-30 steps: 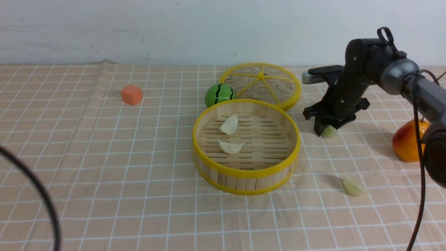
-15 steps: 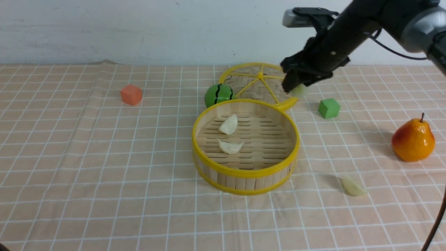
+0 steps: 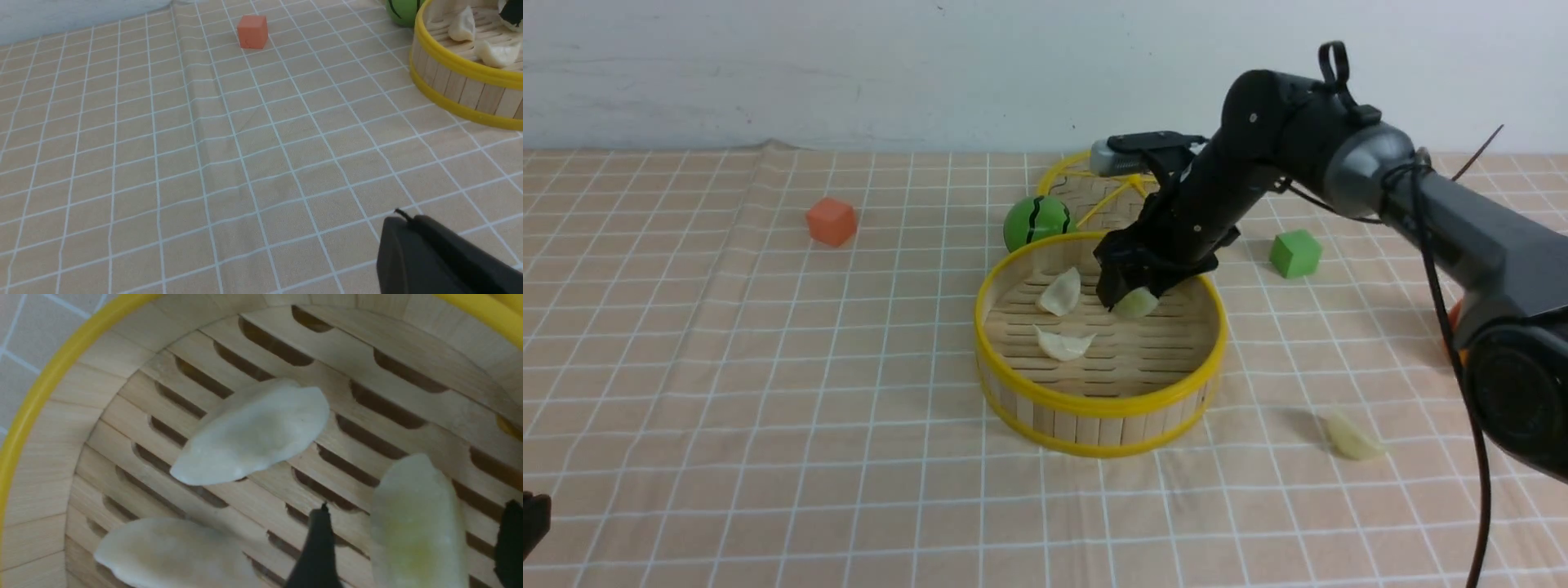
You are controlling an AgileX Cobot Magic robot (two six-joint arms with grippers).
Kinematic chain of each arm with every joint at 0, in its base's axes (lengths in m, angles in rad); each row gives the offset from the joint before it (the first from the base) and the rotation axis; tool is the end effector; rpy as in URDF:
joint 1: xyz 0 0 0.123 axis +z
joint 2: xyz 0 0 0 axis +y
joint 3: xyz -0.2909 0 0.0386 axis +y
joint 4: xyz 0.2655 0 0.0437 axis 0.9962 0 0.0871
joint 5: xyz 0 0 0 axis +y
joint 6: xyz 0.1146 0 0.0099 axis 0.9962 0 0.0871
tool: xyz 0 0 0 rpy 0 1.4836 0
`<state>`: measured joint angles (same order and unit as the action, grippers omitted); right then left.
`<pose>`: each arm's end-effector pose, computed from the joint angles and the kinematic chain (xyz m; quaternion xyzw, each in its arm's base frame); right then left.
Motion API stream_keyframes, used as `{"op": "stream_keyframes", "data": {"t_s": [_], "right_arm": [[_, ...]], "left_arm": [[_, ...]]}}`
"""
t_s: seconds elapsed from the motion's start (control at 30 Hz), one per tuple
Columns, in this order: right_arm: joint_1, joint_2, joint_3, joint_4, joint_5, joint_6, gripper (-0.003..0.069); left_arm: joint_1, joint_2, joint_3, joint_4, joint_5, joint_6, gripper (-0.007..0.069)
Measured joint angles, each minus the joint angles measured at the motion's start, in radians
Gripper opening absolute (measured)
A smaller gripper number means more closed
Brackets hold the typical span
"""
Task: Put the dumplings into the steamer on the table with the brown tablecloth.
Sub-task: 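Place the dumpling in the bamboo steamer basket with the right gripper, then reach for and grasp a dumpling lying on the table beside the steamer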
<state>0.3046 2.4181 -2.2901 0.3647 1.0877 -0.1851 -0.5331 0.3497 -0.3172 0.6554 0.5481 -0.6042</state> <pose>0.5251 0.2032 0.1988 -0.1870 0.9422 0.1877 0.2049 0.1110 -0.0230 0.2518 0.1208 0.8175 -0.0215 0.5627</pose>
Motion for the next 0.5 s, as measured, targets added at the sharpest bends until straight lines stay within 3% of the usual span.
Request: {"op": "stream_keyframes", "data": {"t_s": [0.1,0.2,0.4,0.5], "right_arm": [[-0.022,-0.068,0.001,-0.010,0.053,0.026,0.0618],[-0.048,-0.155,0.001,-0.048,0.119,0.026,0.0617],[-0.080,-0.369,0.116,-0.269,0.143,0.043,0.0535],[-0.079,-0.435,0.342,-0.359,0.150,0.116,0.0517]], "left_arm": [[0.000,-0.001,0.000,0.000,0.023,0.000,-0.0014],[0.000,-0.001,0.000,0.001,0.042,0.000,-0.0014],[0.000,-0.001,0.000,0.006,0.028,0.000,-0.0014],[0.000,-0.001,0.000,0.006,0.014,0.000,-0.0014]]}}
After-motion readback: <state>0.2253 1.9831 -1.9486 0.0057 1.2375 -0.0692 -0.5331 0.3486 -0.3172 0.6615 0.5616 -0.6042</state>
